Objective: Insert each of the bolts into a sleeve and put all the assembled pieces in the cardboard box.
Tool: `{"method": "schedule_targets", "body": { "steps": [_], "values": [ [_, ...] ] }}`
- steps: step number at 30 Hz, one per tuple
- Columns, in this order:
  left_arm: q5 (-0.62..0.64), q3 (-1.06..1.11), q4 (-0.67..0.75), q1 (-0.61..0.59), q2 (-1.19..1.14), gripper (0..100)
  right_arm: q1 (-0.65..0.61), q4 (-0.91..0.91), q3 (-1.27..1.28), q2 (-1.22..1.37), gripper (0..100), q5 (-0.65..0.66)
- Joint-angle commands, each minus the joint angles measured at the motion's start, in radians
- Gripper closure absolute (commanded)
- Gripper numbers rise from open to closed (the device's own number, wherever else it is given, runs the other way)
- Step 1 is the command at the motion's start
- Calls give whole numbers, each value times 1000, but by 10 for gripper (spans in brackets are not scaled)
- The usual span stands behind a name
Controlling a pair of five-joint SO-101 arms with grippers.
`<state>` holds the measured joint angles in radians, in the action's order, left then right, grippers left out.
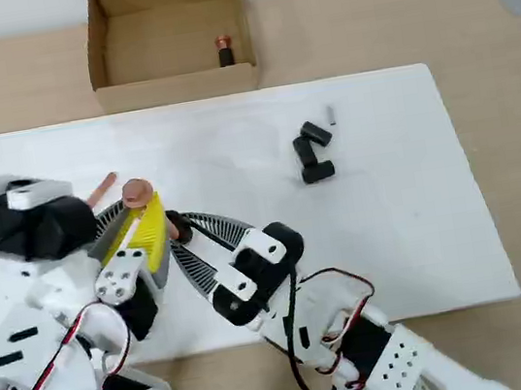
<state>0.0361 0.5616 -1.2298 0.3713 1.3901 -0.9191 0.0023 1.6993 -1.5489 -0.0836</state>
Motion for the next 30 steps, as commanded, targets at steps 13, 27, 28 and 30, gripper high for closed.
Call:
{"method": "schedule_targets", "body": {
  "steps": [13, 27, 28, 30],
  "values": [
    [-6, 38, 126, -75, 2, 994, -16, -28, -10, -21, 989, 2],
    [-2, 75, 118, -72, 2, 993, -16, -28, -5, -21, 989, 2],
    [-2, 75, 118, -72, 2, 993, -16, -28, -5, -21, 989, 2],
    [-2, 75, 118, -72, 2, 993, -16, -28, -5, -21, 989, 2]
  ]
}}
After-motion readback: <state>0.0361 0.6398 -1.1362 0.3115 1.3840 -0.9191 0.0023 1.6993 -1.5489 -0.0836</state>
